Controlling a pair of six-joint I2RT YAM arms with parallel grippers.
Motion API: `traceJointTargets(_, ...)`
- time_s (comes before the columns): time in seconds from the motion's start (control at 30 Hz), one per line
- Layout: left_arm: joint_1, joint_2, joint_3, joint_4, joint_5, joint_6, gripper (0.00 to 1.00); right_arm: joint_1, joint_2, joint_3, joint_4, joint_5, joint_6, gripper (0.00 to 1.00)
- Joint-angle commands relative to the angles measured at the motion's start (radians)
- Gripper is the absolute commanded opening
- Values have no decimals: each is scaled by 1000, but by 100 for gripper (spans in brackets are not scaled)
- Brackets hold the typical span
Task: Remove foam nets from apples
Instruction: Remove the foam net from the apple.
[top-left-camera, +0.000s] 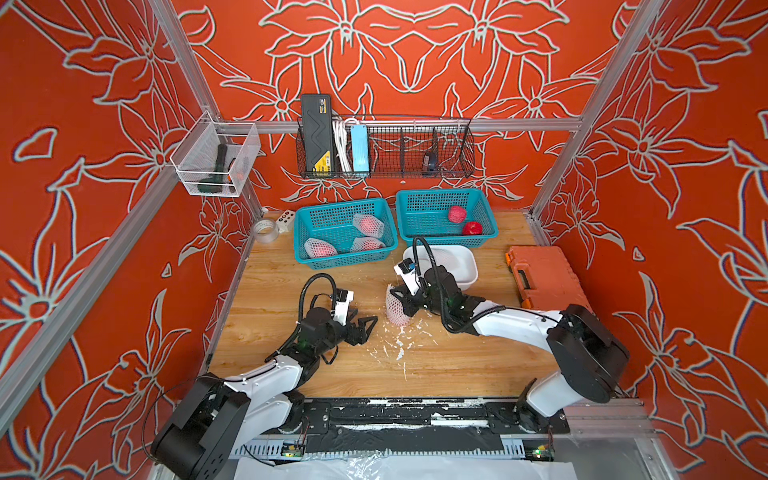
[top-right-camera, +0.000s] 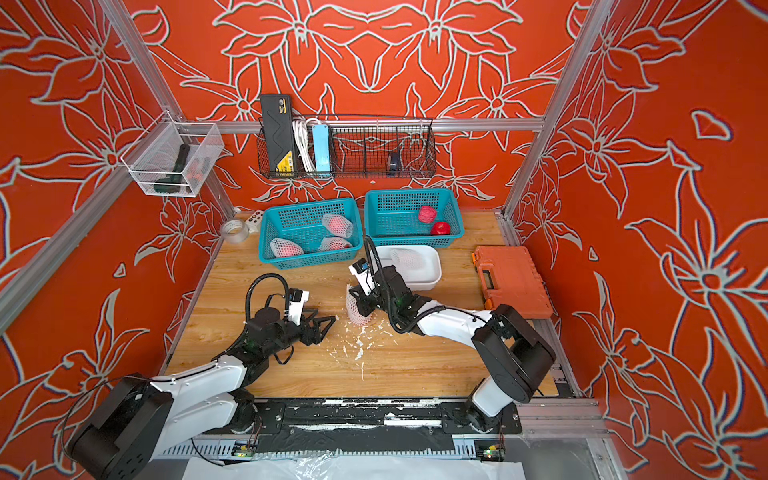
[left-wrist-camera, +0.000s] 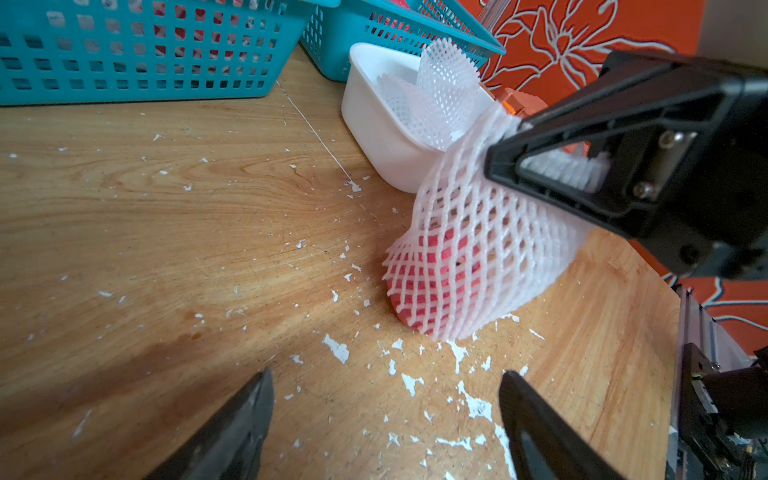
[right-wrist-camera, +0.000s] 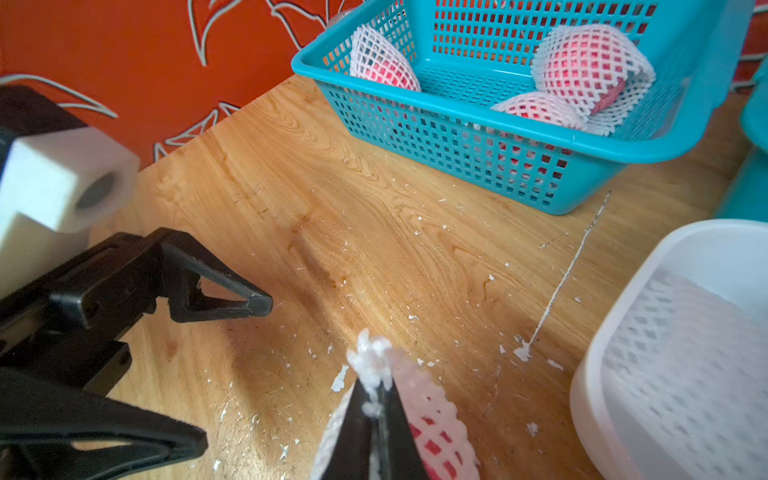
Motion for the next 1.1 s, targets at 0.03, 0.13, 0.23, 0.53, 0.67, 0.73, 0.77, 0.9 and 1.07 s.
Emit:
traceJointTargets(0.03,-3,-2,16,19,-5,7,83,11,-19,-17,27,33,-21,0)
traceJointTargets(0.13,-3,-1,19,16,-9,4,83,9,-59,8,-34,40,-22,0)
traceJointTargets(0.23,-3,-16,30,3,-3,-4,83,0,-125,16,-47,26,15,0)
traceJointTargets(0.53,-4,-190,76,-86,-43,-44,83,-177,-230,139,-74,-91,211,0)
traceJointTargets(0.67,-7,-247,94,-151,-60,-41,83,-260,-239,259,-296,90,100,0)
traceJointTargets(0.73,-8,-267,91,-170,-67,-44,83,-301,-243,294,-381,218,28,0)
traceJointTargets(0.77,-10,-276,89,-176,-70,-44,83,-316,-248,314,-427,317,-22,0)
traceJointTargets(0.9,-11,-291,60,-162,-75,-56,84,-337,-242,314,-416,588,-180,0)
traceJointTargets(1.07,-13,-260,50,-121,-67,-61,84,-356,-127,319,-365,637,-257,0)
